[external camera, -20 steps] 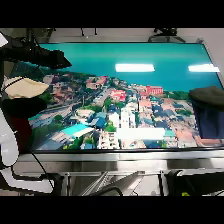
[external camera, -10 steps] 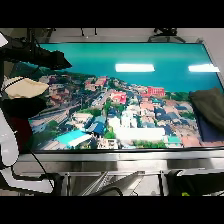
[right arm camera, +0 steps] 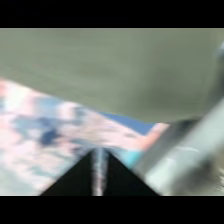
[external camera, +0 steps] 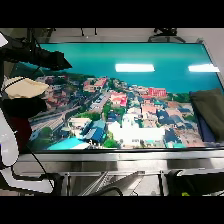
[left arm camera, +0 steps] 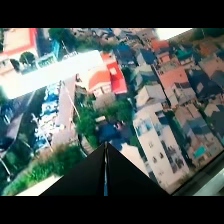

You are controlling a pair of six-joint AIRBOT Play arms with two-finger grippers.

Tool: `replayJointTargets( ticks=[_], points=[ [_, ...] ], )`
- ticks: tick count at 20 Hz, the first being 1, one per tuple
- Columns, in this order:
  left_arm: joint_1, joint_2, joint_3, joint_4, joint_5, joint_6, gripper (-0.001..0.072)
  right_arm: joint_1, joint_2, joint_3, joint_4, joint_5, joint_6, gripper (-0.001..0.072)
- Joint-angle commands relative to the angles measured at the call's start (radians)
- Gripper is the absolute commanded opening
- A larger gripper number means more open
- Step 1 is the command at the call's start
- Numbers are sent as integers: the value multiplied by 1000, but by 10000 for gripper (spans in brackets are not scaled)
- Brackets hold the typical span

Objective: Fold the shirts.

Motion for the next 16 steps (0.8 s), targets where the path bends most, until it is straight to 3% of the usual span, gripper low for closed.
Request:
replayJointTargets(
  ticks=[1,7,13,16],
  points=[
    [-1,0,1,-3,-6,0,12,30,7,0,298,-53,-57,25],
    [-61,47,-101,-2,-43,-15,10,365,182,-139,255,-167,-183,23],
    [-339,341,-701,0,142,-29,11,897,606,-809,257,-525,-298,24],
    [-529,529,-1040,0,320,-101,10,1188,806,-1195,295,-683,-255,24]
  ],
)
